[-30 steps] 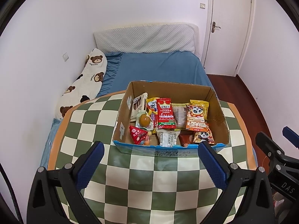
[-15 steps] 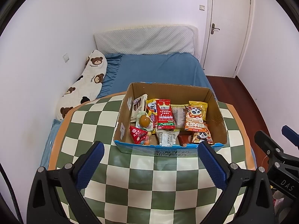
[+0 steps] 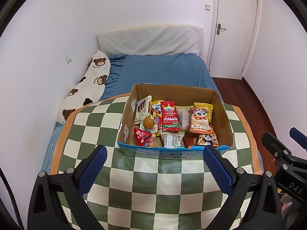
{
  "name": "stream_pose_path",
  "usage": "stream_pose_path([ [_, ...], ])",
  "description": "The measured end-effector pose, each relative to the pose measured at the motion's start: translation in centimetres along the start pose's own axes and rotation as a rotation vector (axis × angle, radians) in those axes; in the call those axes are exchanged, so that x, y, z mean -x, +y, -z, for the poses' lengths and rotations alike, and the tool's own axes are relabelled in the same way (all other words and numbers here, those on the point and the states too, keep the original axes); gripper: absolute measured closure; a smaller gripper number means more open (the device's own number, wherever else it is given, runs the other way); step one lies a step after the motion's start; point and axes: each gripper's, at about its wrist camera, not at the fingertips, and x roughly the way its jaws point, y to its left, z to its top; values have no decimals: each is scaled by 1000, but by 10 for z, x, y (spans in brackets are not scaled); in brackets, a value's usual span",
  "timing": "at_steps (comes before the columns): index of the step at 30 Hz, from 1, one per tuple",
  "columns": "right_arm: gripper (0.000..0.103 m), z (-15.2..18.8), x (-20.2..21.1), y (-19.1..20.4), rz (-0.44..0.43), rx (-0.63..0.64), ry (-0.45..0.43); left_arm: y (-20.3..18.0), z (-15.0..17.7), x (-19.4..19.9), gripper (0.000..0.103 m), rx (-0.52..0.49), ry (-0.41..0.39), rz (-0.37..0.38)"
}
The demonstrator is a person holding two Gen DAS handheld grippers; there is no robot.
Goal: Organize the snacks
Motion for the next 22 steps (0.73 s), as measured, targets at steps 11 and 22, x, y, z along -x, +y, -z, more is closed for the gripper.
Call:
stream_pose_path([
  [11, 0, 0, 3, 1, 2, 3, -7, 0, 0, 8, 0, 0, -7, -3],
  [22, 0, -3, 4, -2, 3, 3, 1, 0, -1, 10, 0, -2, -9, -3],
])
